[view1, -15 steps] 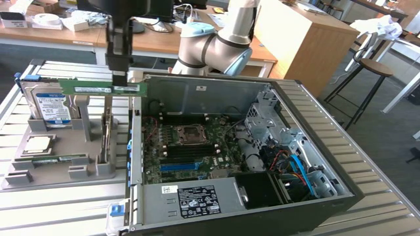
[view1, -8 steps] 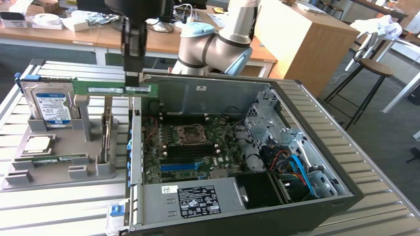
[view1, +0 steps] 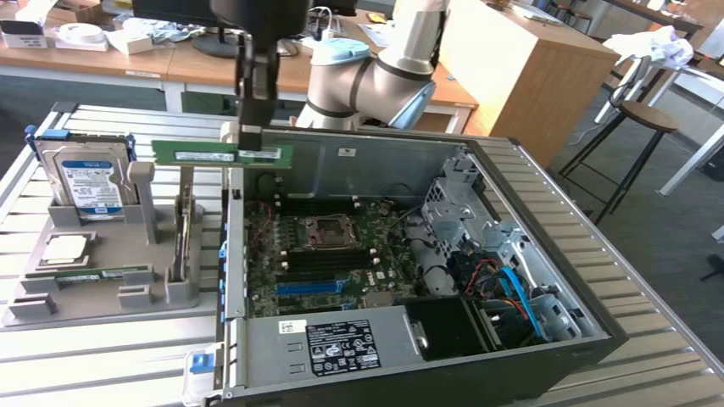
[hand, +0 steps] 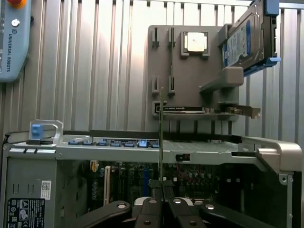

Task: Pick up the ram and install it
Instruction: 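Pick up the ram and move it above insertion slot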

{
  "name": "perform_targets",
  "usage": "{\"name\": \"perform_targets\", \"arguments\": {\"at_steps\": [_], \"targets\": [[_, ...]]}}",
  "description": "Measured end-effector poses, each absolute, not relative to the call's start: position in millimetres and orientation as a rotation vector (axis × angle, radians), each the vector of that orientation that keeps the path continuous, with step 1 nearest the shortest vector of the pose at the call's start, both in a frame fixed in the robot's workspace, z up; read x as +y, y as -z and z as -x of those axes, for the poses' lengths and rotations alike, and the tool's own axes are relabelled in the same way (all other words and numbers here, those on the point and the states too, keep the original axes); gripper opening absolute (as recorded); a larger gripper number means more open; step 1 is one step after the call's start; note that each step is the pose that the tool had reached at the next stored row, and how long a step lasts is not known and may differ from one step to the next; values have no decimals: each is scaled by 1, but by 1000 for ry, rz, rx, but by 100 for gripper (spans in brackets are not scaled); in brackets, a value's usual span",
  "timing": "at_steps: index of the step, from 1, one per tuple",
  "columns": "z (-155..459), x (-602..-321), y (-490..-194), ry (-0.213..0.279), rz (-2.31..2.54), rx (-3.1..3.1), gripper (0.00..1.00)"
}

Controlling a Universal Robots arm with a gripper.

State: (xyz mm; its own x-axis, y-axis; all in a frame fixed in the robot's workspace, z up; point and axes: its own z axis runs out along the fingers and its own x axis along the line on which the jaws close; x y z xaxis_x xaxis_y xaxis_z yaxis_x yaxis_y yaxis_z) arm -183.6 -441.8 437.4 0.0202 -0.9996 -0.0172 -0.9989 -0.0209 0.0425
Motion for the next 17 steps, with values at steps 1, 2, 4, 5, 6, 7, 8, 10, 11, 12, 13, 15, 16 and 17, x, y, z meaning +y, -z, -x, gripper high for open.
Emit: {"name": "perform_targets", "arguments": {"at_steps": [1,2,4,5,6,7,8,10,11,12,13,15,16,17], "targets": [[181,-442,-437,66,-2231,-2185,11],[179,-442,-437,66,-2231,-2185,11],[174,-442,-437,66,-2231,-2185,11],[171,-442,-437,66,-2231,-2185,11],[168,-442,-437,66,-2231,-2185,11],[165,-442,-437,66,-2231,-2185,11],[163,-442,-437,66,-2231,-2185,11],[157,-442,-437,66,-2230,-2185,11],[154,-442,-437,66,-2231,-2185,11],[151,-442,-437,66,-2231,-2185,11],[148,-442,-437,66,-2231,-2185,11],[143,-442,-437,66,-2230,-2185,11],[140,-442,-437,66,-2231,-2185,11],[137,-442,-437,66,-2231,-2185,11]]}}
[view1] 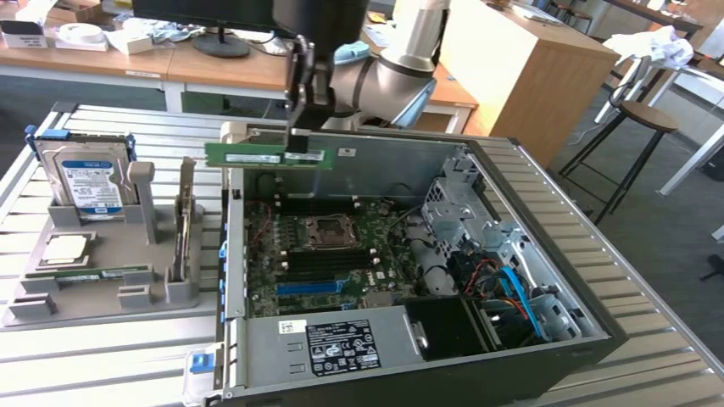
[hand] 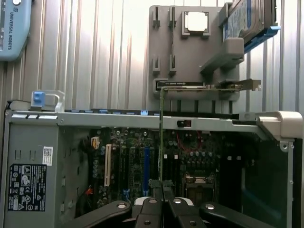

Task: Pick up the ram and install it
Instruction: 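Pick up the ram and move it above insertion slot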

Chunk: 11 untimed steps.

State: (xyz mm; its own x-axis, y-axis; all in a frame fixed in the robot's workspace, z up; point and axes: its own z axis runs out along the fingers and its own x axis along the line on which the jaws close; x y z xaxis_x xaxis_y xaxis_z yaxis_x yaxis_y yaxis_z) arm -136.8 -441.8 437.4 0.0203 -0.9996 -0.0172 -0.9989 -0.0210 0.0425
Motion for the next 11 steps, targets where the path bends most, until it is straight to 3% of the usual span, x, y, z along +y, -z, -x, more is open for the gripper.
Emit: {"name": "perform_targets", "arguments": {"at_steps": [11], "targets": [[104,-442,-437,66,-2231,-2185,11]]}}
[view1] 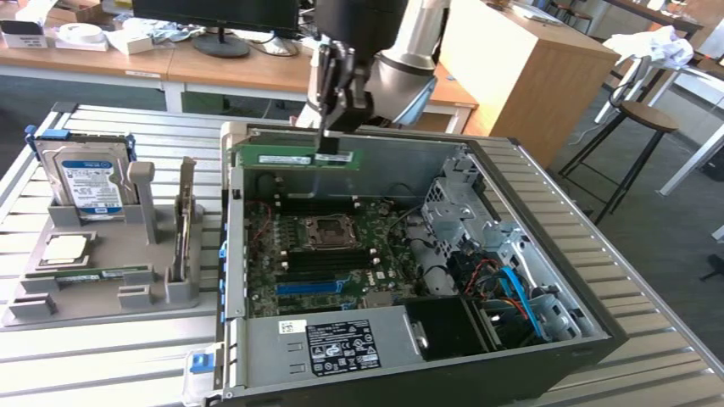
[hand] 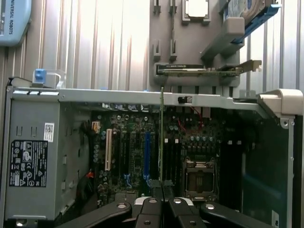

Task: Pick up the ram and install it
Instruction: 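Pick up the ram and move it above insertion slot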

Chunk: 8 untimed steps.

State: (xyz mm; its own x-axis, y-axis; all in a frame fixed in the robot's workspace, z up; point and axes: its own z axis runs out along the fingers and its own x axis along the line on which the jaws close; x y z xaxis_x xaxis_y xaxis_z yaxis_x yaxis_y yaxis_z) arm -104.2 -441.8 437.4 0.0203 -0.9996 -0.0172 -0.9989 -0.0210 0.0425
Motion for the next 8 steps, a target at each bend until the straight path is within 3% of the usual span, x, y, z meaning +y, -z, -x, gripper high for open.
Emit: {"name": "perform_targets", "arguments": {"at_steps": [8], "targets": [[81,-442,-437,66,-2230,-2185,11]]}}
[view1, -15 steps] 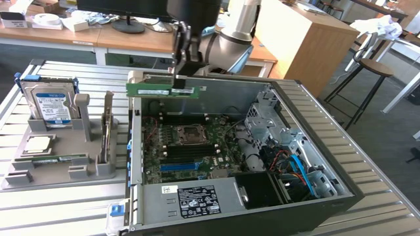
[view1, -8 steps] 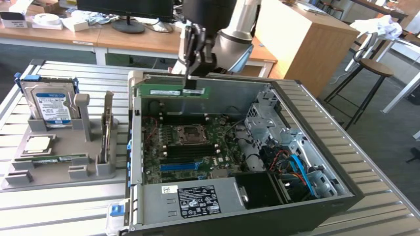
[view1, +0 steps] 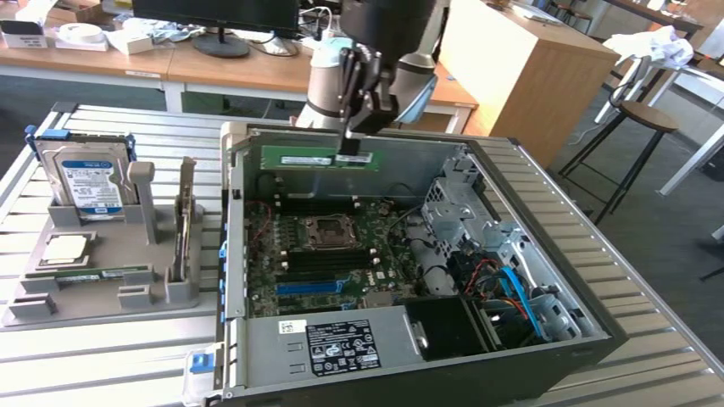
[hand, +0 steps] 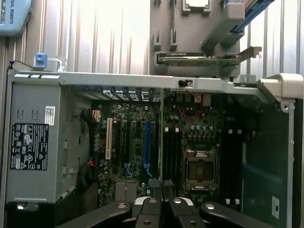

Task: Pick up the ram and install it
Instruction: 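Pick up the ram and move it above insertion slot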

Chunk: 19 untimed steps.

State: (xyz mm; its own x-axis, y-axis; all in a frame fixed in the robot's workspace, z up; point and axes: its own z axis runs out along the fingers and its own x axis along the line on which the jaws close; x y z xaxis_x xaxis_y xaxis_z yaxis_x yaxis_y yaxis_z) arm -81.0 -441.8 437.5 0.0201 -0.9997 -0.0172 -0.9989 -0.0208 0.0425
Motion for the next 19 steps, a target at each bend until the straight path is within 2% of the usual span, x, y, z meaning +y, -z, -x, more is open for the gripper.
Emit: {"name": "perform_targets", "arguments": {"at_steps": [19], "targets": [[44,-442,-437,66,-2231,-2185,11]]}}
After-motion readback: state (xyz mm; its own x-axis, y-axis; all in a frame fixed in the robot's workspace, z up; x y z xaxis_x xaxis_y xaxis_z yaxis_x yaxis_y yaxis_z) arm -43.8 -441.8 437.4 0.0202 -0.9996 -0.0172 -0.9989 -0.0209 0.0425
